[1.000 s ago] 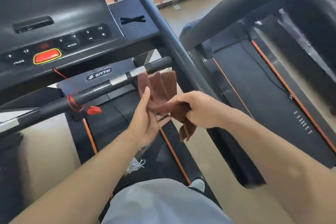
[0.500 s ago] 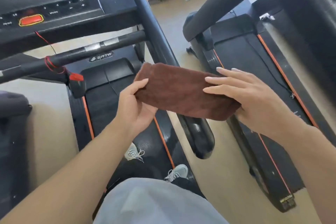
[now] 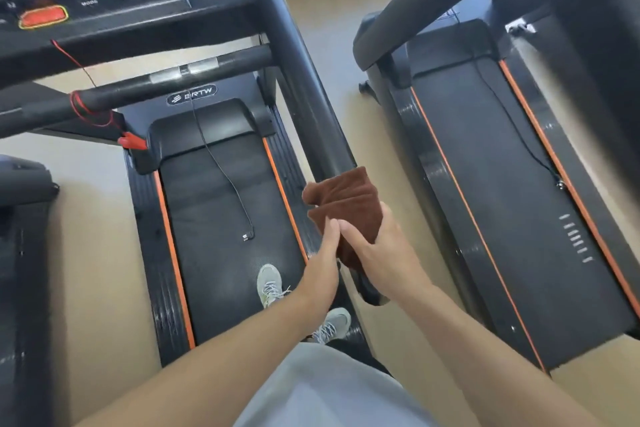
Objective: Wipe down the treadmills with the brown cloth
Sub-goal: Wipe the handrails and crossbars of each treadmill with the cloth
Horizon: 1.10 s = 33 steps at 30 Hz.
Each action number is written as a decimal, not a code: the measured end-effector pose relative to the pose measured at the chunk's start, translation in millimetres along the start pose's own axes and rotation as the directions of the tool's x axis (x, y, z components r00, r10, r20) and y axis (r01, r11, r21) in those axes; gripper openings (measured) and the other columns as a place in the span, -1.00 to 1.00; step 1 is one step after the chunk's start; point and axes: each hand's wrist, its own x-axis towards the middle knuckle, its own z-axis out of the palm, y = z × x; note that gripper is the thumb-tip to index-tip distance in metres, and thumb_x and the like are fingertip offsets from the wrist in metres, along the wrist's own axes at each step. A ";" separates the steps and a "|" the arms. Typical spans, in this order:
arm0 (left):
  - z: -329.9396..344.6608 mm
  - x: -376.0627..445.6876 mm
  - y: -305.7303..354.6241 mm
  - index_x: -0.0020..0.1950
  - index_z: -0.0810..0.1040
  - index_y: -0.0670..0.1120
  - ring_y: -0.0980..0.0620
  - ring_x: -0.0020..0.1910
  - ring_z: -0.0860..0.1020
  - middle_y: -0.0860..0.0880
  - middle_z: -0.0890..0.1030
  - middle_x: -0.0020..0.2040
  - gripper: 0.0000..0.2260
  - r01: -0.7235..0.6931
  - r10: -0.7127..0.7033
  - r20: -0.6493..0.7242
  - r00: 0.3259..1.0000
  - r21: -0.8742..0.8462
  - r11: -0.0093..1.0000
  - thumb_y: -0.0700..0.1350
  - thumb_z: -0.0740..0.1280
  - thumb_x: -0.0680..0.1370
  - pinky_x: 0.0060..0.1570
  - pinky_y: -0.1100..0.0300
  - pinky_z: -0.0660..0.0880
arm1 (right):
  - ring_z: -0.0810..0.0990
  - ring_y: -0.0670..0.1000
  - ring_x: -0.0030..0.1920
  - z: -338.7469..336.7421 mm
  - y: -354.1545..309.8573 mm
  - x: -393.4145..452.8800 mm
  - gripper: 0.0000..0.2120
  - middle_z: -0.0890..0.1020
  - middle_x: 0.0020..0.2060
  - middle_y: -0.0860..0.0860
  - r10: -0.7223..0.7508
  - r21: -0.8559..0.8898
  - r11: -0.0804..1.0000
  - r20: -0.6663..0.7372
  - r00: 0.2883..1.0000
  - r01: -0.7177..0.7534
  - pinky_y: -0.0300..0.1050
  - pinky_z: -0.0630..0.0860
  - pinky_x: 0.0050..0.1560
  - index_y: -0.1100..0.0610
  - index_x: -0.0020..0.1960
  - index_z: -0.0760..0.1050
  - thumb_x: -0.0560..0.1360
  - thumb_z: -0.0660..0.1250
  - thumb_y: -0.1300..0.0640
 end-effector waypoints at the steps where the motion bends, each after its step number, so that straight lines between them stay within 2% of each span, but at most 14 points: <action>1: 4.3 5.1 -0.4 0.20 0.60 0.18 0.39 0.13 0.60 0.28 0.70 0.09 -0.63 0.005 -0.003 0.030 1.000 -0.070 0.998 0.26 0.05 0.69 0.42 0.18 0.41 | 0.63 -0.12 0.13 5.1 -3.5 8.7 -0.38 0.62 0.11 -0.22 0.003 -0.024 1.000 -0.051 0.999 -0.004 0.06 0.59 0.19 -0.20 0.31 0.41 0.36 0.40 -0.46; 4: 3.8 18.1 3.1 0.35 0.55 0.15 0.28 0.28 0.57 0.19 0.66 0.26 -0.44 -0.022 0.033 0.073 0.997 -0.151 0.988 0.39 -0.01 0.59 0.46 0.08 0.39 | 0.64 -0.07 0.09 10.7 -16.3 29.5 -0.33 0.60 0.08 -0.20 -0.008 -0.119 0.993 -0.093 0.996 -0.004 0.10 0.61 0.14 -0.16 0.28 0.41 0.29 0.45 -0.43; 7: -2.4 34.2 13.2 0.47 0.47 0.15 0.20 0.39 0.50 0.16 0.61 0.34 -0.40 -0.019 0.036 0.102 0.994 -0.169 0.985 0.36 -0.13 0.65 0.45 0.11 0.37 | 0.66 0.00 0.08 11.1 -35.6 52.5 -0.17 0.59 0.10 -0.17 0.043 -0.306 0.950 -0.077 0.996 -0.065 0.12 0.61 0.13 -0.14 0.31 0.35 0.18 0.42 -0.52; 11: -13.0 59.3 26.1 0.50 0.43 0.20 0.15 0.38 0.50 0.18 0.62 0.32 -0.38 -0.018 0.034 0.111 0.993 -0.143 0.990 0.39 -0.17 0.64 0.31 0.22 0.41 | 0.67 0.07 0.07 16.9 -65.1 83.1 -0.17 0.60 0.11 -0.10 0.081 -0.453 0.884 -0.091 0.993 -0.114 0.08 0.61 0.12 -0.04 0.30 0.35 0.20 0.47 -0.45; 13: -19.0 74.1 34.7 0.48 0.46 0.21 0.18 0.31 0.49 0.17 0.65 0.26 -0.37 0.020 -0.003 0.110 0.994 -0.151 0.988 0.42 -0.15 0.62 0.15 0.28 0.45 | 0.66 0.10 0.11 23.9 -74.9 94.9 -0.12 0.57 0.20 -0.05 0.043 -0.476 0.874 -0.131 0.990 -0.101 0.10 0.59 0.14 0.00 0.40 0.30 0.26 0.47 -0.42; 14: -21.5 81.4 40.2 0.46 0.48 0.21 0.18 0.27 0.56 0.15 0.66 0.24 -0.37 0.034 -0.017 0.108 0.994 -0.160 0.987 0.43 -0.14 0.62 0.11 0.28 0.46 | 0.65 0.12 0.15 27.9 -80.0 99.8 -0.07 0.54 0.25 -0.03 0.013 -0.491 0.867 -0.146 0.989 -0.084 0.11 0.59 0.16 0.03 0.47 0.24 0.29 0.47 -0.41; 16: -26.9 98.7 50.1 0.44 0.50 0.19 0.16 0.23 0.61 0.12 0.68 0.25 -0.36 0.048 -0.027 0.112 0.993 -0.189 0.981 0.45 -0.12 0.61 0.20 0.24 0.47 | 0.62 0.13 0.21 35.2 -89.0 112.6 0.01 0.48 0.31 0.02 -0.059 -0.530 0.847 -0.172 0.983 -0.042 0.11 0.58 0.16 0.07 0.57 0.12 0.35 0.46 -0.40; 18: -33.2 114.7 61.9 0.46 0.49 0.18 0.16 0.30 0.58 0.11 0.66 0.28 -0.35 0.041 -0.015 0.127 0.992 -0.212 0.976 0.46 -0.11 0.60 0.39 0.13 0.43 | 0.60 0.13 0.22 41.1 -100.0 129.1 0.05 0.45 0.33 0.04 -0.121 -0.578 0.816 -0.189 0.975 -0.011 0.11 0.57 0.13 0.10 0.60 0.04 0.38 0.45 -0.38; 20: -40.1 133.0 75.7 0.47 0.47 0.17 0.13 0.36 0.55 0.09 0.64 0.32 -0.34 0.013 0.020 0.143 0.990 -0.226 0.974 0.47 -0.11 0.60 0.47 0.04 0.37 | 0.60 0.14 0.21 46.4 -113.6 149.1 0.06 0.44 0.32 0.05 -0.145 -0.613 0.790 -0.195 0.970 -0.005 0.12 0.57 0.10 0.11 0.61 0.00 0.39 0.44 -0.39; 24: -58.2 172.7 114.3 0.47 0.48 0.17 0.05 0.38 0.55 0.04 0.63 0.34 -0.29 -0.018 0.056 0.145 0.988 -0.249 0.968 0.53 -0.08 0.55 0.49 -0.08 0.37 | 0.59 0.16 0.22 54.2 -150.6 193.5 0.04 0.45 0.30 0.07 -0.129 -0.615 0.788 -0.192 0.973 -0.017 0.15 0.57 0.14 0.10 0.61 0.02 0.40 0.41 -0.41; 28: -73.1 210.6 159.5 0.46 0.50 0.15 0.04 0.36 0.56 0.04 0.65 0.30 -0.29 -0.057 0.086 0.111 0.990 -0.243 0.968 0.52 -0.06 0.55 0.48 -0.05 0.38 | 0.60 0.17 0.22 58.1 -186.1 236.6 -0.05 0.49 0.28 0.06 -0.115 -0.578 0.816 -0.189 0.975 -0.016 0.14 0.54 0.18 0.08 0.56 0.14 0.41 0.36 -0.45; 33: -82.1 237.4 192.9 0.40 0.54 0.18 0.07 0.36 0.54 0.11 0.66 0.28 -0.16 -0.097 0.110 0.057 0.992 -0.196 0.976 0.64 0.09 0.31 0.51 0.00 0.33 | 0.56 0.21 0.30 55.8 -216.0 271.0 -0.11 0.47 0.36 0.08 -0.127 -0.555 0.831 -0.123 0.984 0.038 0.11 0.44 0.25 0.08 0.57 0.13 0.47 0.32 -0.41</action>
